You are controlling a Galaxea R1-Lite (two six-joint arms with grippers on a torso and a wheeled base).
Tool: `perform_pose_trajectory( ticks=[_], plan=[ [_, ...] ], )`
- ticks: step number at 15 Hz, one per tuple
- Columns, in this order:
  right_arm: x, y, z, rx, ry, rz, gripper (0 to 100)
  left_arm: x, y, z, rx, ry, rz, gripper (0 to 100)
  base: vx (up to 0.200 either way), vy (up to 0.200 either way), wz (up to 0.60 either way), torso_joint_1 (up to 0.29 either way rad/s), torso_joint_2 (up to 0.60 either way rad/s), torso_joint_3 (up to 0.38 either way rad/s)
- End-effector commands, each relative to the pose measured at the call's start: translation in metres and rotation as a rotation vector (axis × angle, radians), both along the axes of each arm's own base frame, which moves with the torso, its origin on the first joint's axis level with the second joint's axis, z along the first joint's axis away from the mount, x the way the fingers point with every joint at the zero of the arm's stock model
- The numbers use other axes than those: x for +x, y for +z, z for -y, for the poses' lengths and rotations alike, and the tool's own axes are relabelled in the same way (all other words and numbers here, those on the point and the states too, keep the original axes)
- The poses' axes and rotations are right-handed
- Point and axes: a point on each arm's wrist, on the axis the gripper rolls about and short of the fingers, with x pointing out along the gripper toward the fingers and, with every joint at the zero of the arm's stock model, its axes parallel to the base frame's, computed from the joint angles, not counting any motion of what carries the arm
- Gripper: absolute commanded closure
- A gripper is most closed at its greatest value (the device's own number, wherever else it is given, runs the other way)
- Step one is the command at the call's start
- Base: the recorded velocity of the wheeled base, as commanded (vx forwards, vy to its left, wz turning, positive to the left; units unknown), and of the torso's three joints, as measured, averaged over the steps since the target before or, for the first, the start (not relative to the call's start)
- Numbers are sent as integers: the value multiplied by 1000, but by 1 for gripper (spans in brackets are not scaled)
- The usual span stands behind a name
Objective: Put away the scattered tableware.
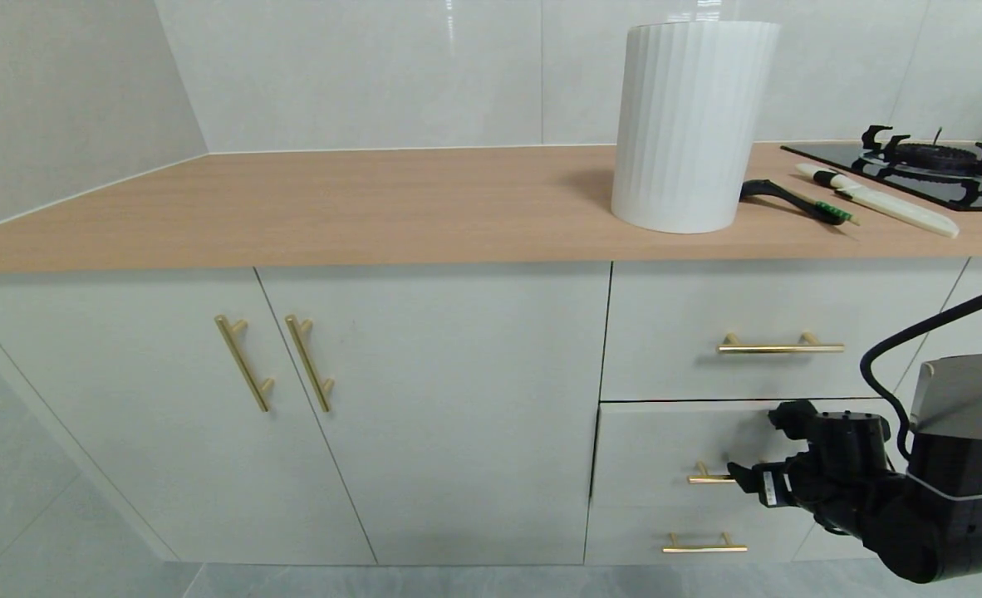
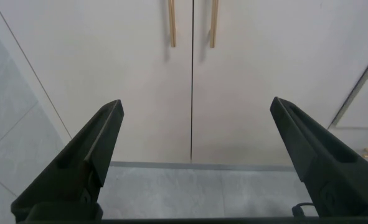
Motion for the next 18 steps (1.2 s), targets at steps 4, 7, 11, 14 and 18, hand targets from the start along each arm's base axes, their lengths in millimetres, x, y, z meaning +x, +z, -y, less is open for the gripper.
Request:
perform_pose_trajectory(
  ticks=[4,7,11,14,18],
  plan=[
    [-34,40,2,-24,32,-2,0,0,0,0,-2,1,-2,0,0,0,0,0,0,0],
    [-69,109,-7,-31,89,16,0,0,0,0,0,-1,0,0,0,0,0,0,0,0],
    [-85,171,-12,13,101,128,0,0,0,0,0,-1,-2,0,0,0,0,0,0,0],
    [-66,184,-15,20,96,154,0,0,0,0,0,1,0,0,0,0,0,0,0,0],
    [-28,162,-20,28,72,59,0,0,0,0,-2,1,0,0,0,0,0,0,0,0]
  ],
)
